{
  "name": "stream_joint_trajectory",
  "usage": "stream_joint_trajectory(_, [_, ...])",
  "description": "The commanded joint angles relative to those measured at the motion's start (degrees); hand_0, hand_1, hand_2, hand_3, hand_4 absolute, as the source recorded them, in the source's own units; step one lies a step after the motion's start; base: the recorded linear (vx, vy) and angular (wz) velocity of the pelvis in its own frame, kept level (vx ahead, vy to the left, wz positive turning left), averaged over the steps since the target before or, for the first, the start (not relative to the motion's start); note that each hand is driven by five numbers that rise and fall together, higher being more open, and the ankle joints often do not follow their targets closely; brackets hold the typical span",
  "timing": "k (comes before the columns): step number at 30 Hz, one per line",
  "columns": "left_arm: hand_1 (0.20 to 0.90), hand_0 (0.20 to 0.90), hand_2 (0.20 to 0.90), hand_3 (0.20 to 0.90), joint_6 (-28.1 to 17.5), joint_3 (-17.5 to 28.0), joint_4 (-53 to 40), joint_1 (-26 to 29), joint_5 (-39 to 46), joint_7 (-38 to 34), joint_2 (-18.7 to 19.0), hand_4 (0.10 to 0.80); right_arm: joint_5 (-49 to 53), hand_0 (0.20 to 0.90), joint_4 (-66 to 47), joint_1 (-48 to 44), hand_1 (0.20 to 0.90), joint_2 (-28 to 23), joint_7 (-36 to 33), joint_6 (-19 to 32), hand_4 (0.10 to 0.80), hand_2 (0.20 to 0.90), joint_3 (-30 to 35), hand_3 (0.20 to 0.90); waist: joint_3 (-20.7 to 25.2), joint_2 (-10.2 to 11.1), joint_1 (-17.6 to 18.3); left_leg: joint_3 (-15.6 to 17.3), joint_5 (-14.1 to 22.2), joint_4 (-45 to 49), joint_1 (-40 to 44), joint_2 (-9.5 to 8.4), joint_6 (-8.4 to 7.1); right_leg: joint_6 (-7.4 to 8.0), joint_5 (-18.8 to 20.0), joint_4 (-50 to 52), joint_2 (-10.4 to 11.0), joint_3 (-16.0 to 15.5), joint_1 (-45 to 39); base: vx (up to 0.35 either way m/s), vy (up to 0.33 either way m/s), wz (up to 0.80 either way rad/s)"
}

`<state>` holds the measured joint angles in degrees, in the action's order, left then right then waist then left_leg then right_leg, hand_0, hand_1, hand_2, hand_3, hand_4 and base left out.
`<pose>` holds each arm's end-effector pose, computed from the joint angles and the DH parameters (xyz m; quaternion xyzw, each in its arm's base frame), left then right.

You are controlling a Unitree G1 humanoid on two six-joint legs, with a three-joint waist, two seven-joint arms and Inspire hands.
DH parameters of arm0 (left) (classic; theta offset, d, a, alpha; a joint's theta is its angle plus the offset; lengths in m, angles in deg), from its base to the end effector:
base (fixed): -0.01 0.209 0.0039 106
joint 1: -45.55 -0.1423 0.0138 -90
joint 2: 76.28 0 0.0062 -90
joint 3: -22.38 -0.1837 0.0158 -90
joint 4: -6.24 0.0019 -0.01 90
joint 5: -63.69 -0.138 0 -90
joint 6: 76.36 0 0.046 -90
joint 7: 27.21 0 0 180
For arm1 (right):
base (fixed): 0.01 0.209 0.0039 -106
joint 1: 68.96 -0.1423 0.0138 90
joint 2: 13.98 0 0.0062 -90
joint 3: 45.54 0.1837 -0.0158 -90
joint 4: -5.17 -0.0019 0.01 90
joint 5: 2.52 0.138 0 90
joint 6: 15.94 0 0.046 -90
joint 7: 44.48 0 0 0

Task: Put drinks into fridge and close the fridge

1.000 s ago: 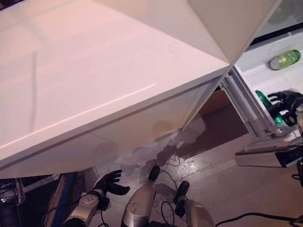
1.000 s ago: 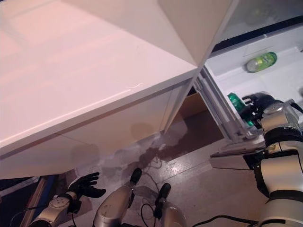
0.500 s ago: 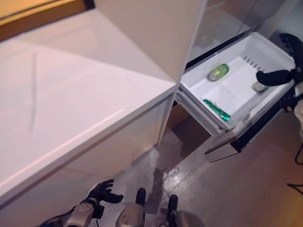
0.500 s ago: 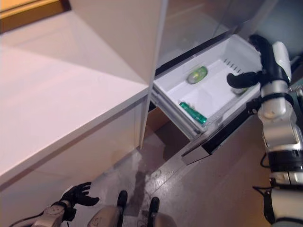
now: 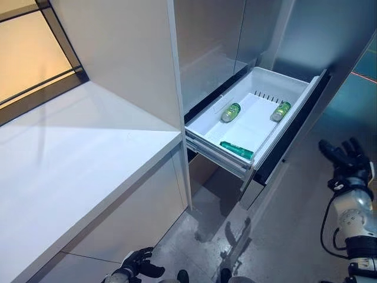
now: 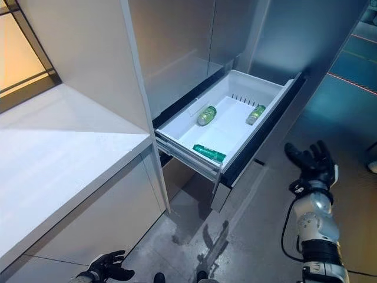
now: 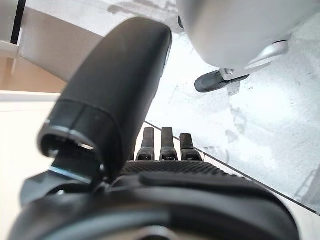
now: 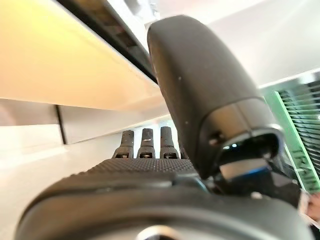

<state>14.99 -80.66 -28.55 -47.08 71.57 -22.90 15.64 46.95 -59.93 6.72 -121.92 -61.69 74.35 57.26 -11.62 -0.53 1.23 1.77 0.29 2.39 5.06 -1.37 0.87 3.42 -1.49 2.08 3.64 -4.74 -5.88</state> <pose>0.0967 0.2304 -0.0994 0.1076 0.5057 -0.0234 0.8557 0.2355 -0.3170 0.0865 0.1788 0.0017 -0.3140 0.9324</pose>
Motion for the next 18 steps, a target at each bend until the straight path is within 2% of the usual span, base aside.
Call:
stream_joint_trajectory(1, [0.9, 0.9, 0.9, 0.9, 0.0, -1.91, -1.59, 1.08, 0.56, -0.93, 2.74, 0.8, -1.88, 0.9, -2.86, -6.85, 0.9, -4.57, 1.88, 9.54, 0.8, 0.9, 1.52, 0.9, -0.09, 1.83, -4.03, -0.54, 12.63, 14.53, -4.98, -2.04, 2.12, -1.82, -7.95, 14.14, 0.57, -3.57, 5.63, -0.051, 0.01, 0.16])
stream_joint_trajectory(6, [0.9, 0.9, 0.9, 0.9, 0.48, -2.16, -2.86, 1.09, 2.73, -3.04, 2.85, 0.8, 0.51, 0.9, -0.18, -10.13, 0.9, -6.06, 6.42, 8.65, 0.8, 0.9, -1.02, 0.9, -3.42, 1.62, -5.78, -1.49, 13.8, 20.22, -10.23, -2.79, 3.15, -3.01, -9.29, 19.97, 1.61, -4.8, 9.57, -0.103, 0.04, 0.2])
stream_joint_trajectory(12, [0.9, 0.9, 0.9, 0.9, 0.79, -0.13, -2.46, 0.68, 4.9, -5.28, 3.34, 0.8, -2.53, 0.9, 1.02, -17.2, 0.9, -7.81, 11.72, 10.94, 0.8, 0.9, -5.81, 0.9, -7.64, 1.41, -8.08, -1.61, 15.72, 29.05, -18.07, -3.74, 4.52, -5.03, -12.32, 30.93, 2.61, -6.08, 16.83, -0.105, 0.079, 0.18])
stream_joint_trajectory(18, [0.9, 0.9, 0.9, 0.9, -0.31, 1.24, -1.08, -1.14, 6.05, -5.74, 2.63, 0.8, 4.37, 0.9, 1.45, -22.79, 0.9, -7.43, 16.75, 8.02, 0.8, 0.9, -8.44, 0.9, -8.21, 0.84, -9.67, -2.37, 16.77, 32.9, -20.98, -4.77, 4.76, -5.88, -13.78, 35.28, 3.11, -6.09, 19.6, 0.037, 0.096, 0.04])
